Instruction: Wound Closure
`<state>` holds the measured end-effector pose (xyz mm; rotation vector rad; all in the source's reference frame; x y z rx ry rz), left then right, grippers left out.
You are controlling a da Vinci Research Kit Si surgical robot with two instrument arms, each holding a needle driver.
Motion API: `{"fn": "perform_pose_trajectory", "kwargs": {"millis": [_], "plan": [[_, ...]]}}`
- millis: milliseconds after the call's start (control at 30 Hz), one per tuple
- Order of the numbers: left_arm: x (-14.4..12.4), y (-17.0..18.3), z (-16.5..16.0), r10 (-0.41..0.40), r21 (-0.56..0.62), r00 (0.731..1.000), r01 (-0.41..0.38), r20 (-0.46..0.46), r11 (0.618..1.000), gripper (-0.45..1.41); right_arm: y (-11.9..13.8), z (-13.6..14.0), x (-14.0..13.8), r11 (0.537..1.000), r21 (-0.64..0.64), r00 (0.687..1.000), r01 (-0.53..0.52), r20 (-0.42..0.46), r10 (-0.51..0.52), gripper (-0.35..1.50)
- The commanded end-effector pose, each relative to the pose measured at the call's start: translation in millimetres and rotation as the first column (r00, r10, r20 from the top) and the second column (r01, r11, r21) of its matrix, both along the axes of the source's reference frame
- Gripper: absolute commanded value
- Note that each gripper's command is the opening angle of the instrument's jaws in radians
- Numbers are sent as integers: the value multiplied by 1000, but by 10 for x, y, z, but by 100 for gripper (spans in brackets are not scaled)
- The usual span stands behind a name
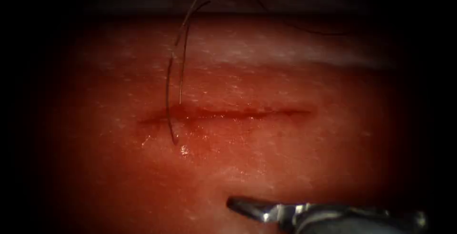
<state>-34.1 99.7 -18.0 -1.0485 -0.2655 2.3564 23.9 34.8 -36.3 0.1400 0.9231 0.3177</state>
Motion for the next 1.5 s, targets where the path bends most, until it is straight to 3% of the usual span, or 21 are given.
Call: {"fn": "perform_pose_trajectory", "kwargs": {"millis": [33,100,200,333,367,533,567,667,800,933,1033,1200,1500], "plan": [[-8,10,3,-2,-3,1000,2,4,1000,-35,0,6,7,1000,8,1000,-1,-6,1,130],[-16,7,8,4,-2,1000,-4,11,1000,-35,-1,6,7,1000,10,1000,-4,-5,4,130],[-44,-28,36,48,8,998,-49,43,999,-35,-1,6,8,1000,10,1000,-4,-5,4,128],[-74,-67,72,92,94,993,-98,70,991,-35,-1,6,9,1000,10,1000,-5,-5,5,128],[-89,-81,90,89,163,990,-106,108,981,-33,-1,6,9,1000,10,1000,-5,-5,5,128],[-96,-78,89,1,270,982,-54,191,961,59,-3,8,11,1000,11,1000,-2,-8,2,128],[-94,-74,84,-33,305,981,-27,192,952,70,-3,8,11,1000,12,1000,0,-9,0,128],[-81,-57,58,-64,344,975,-14,215,939,77,-4,9,15,1000,14,1000,4,-13,-4,128],[-65,-36,26,-99,350,975,23,199,936,78,-5,10,16,1000,14,1000,6,-15,-5,128],[-39,-23,-7,-75,347,981,8,180,938,78,-5,10,16,1000,16,1000,8,-16,-7,128],[-3,-25,-39,-83,335,981,21,172,942,72,-6,11,17,1000,16,1000,9,-18,-9,128],[15,-57,-58,-66,331,983,6,172,944,70,-8,12,19,1000,17,1000,13,-21,-12,130],[50,-178,-108,-41,367,982,-30,186,930,68,-9,13,20,1000,18,1000,14,-26,-14,130]]}}
